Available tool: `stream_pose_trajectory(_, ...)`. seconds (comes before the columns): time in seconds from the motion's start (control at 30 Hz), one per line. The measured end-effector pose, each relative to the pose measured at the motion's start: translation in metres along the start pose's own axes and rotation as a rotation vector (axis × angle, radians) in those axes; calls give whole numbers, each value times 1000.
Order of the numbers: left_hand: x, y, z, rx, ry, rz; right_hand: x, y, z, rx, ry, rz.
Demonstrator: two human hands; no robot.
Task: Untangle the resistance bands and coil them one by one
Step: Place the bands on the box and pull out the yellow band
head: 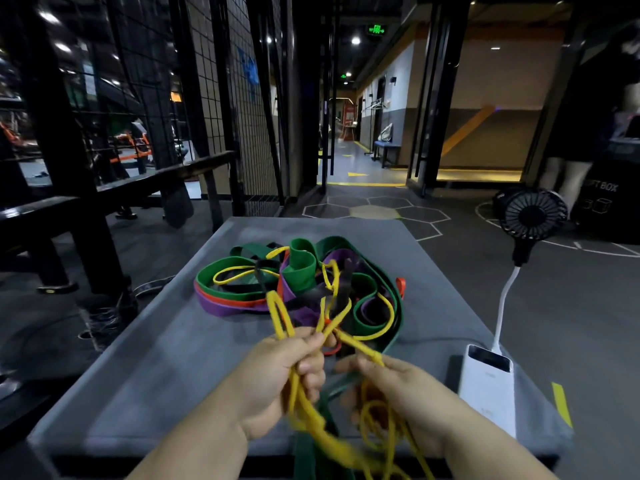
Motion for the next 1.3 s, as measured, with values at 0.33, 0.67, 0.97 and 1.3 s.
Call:
stream_pose_trajectory(0.33, 25, 16, 31, -121, -433, 311, -1, -4, 7, 44, -109, 11)
stream_pose_trajectory(0.67, 16, -2, 36, -89, -255, 106, -29, -1, 25, -255, -117, -239)
stream_pose_trajectory(0.97, 17, -73, 3, -91, -118, -229, -33, -8, 19, -204, 54, -246)
stream_pose_trajectory(1.3, 20, -115, 4, -63, -402, -380, -32, -4, 24, -140, 51, -49)
Point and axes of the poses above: each hand's wrist, its own y-axis away from the middle knuckle, its own x-axis out of the palm, z = x × y, the point moved 3 cm from there along -y, towards the middle knuckle, and after that the axes turned 8 degrees about y, right-handed, at the moved point
